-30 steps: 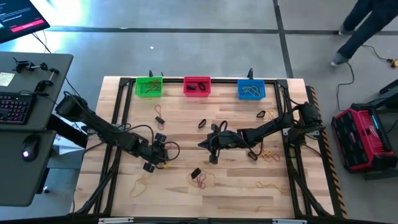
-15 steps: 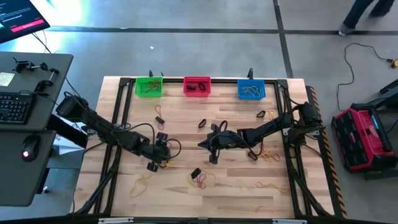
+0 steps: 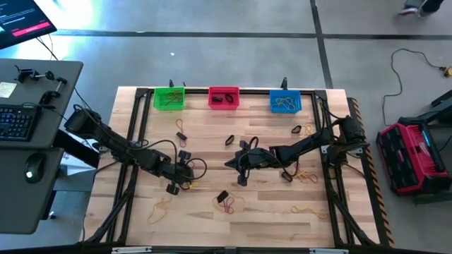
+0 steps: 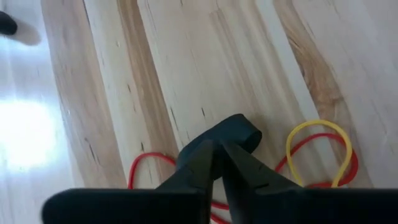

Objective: Sort rubber bands into baskets
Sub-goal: Put the black rubber band into the red bin

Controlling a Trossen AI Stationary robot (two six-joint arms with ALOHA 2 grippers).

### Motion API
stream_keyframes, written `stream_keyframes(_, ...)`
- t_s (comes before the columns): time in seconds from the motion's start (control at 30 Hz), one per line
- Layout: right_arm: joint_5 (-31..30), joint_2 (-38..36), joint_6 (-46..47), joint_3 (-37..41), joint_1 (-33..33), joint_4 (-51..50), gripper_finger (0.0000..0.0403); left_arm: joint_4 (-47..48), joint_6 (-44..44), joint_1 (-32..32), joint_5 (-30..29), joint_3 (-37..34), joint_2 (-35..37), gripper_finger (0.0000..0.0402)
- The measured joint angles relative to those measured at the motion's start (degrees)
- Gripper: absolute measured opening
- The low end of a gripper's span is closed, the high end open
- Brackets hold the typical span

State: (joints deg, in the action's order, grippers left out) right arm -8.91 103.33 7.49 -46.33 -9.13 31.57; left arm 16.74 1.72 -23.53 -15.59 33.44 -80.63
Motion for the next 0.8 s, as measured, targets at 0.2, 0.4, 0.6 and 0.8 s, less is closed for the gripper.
stream_keyframes(0.2, 0.0, 0.0, 0.0, 0.0, 0.0, 0.0, 0.0, 0.75, 1.11, 0.0, 0.0, 1.07, -0.03, 0.0001)
stream_keyframes(0.4, 0.0, 0.0, 0.0, 0.0, -0.01, 0.01, 0.0, 3.71, 1.54, 0.0, -0.04, 3.38, -0.03, 0.0)
stream_keyframes(0.6, 0.0, 0.0, 0.0, 0.0, -0.02, 0.0, 0.0, 5.05, 3.17, -0.36, 1.81, 3.95, -0.03, 0.0012)
stream_keyframes(0.8, 0.0, 0.0, 0.0, 0.0, -0.02, 0.0, 0.0, 7.21, 5.19, -1.49, 1.05, 3.95, -0.03, 0.0061)
